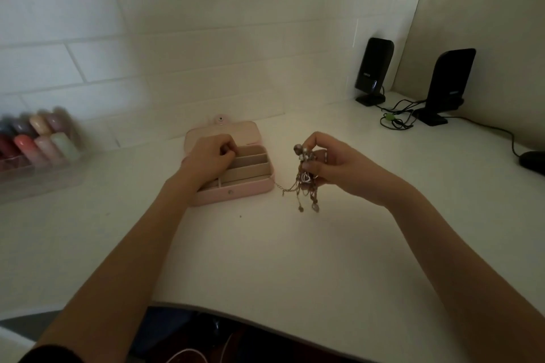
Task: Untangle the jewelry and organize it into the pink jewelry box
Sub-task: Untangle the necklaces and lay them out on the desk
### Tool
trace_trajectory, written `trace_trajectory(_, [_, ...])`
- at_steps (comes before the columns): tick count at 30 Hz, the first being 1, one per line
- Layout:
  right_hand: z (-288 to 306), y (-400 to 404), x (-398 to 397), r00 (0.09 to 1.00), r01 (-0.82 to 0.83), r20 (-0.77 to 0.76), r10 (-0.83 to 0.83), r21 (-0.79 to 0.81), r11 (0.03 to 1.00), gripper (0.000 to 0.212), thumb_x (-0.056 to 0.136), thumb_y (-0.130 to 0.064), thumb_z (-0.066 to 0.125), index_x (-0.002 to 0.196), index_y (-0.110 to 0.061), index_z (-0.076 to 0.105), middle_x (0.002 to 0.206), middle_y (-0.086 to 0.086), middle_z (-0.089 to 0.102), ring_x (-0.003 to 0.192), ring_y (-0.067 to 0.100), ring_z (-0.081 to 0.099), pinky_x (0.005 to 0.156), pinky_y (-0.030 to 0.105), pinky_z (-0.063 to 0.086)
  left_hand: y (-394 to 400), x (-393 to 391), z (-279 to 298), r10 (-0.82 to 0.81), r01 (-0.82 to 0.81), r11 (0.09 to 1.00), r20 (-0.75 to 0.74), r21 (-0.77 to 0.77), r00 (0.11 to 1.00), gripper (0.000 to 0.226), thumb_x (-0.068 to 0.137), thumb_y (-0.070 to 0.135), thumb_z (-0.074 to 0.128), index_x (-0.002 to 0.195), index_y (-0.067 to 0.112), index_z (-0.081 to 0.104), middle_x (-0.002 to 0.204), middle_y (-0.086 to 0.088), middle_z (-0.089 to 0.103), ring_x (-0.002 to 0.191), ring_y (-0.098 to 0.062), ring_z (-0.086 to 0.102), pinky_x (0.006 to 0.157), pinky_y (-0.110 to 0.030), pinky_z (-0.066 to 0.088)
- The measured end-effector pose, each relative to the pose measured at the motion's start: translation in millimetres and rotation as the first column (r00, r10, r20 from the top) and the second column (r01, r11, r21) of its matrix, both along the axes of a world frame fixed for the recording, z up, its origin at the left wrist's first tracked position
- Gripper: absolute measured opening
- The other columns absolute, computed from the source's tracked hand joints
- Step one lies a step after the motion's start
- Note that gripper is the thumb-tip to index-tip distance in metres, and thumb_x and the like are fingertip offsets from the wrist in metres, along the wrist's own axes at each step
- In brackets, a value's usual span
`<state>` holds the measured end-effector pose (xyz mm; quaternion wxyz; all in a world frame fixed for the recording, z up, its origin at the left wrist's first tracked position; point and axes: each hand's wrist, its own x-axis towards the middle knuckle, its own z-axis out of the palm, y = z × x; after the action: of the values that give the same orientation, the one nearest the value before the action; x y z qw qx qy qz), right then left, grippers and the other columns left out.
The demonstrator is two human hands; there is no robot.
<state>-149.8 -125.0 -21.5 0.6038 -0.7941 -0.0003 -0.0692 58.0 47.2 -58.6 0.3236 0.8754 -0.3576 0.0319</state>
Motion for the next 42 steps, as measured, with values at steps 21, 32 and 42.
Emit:
trace_trajectory(21, [-26.1, 4.1, 4.3, 0.991, 0.085, -0.079, -0.105, -0.223, 0.971, 0.009, 0.089, -0.011, 0.06, 0.09, -0.019, 0.057, 0.077, -0.001, 0.066, 0.077, 0.016, 0.063, 0.08, 0.038, 0.054, -32.5, -62.7, 18.8, -0.19, 0.148, 0.905, -0.066, -0.399, 0.98, 0.019, 0.085, 0.002, 0.054, 0.082, 0.017, 0.065, 0.076, 0.002, 0.065, 0.069, 0.001, 0.059, 0.067, -0.017, 0.047])
trace_trajectory(32, [-30.4, -5.9, 4.1, 0.962, 0.273, 0.032, -0.272, -0.017, 0.962, 0.007, 0.085, -0.007, 0.064, 0.09, -0.012, 0.064, 0.078, 0.005, 0.072, 0.073, 0.018, 0.07, 0.067, 0.029, 0.059, -51.9, -93.9, 2.3, -0.529, 0.25, 0.83, -0.562, -0.498, 0.636, 0.007, 0.091, 0.016, 0.056, 0.096, 0.014, 0.06, 0.089, -0.004, 0.066, 0.078, -0.014, 0.066, 0.07, -0.027, 0.055])
trace_trajectory(42, [-31.5, -0.3, -3.9, 0.951, 0.309, -0.038, -0.307, 0.207, 0.928, 0.007, 0.085, -0.009, 0.064, 0.092, -0.007, 0.063, 0.08, 0.013, 0.07, 0.067, 0.016, 0.066, 0.062, 0.024, 0.055, -49.8, -93.6, 1.1, -0.469, 0.268, 0.862, -0.475, -0.43, 0.744, 0.008, 0.086, 0.004, 0.06, 0.081, 0.011, 0.06, 0.054, 0.009, 0.059, 0.047, -0.005, 0.05, 0.052, -0.02, 0.045])
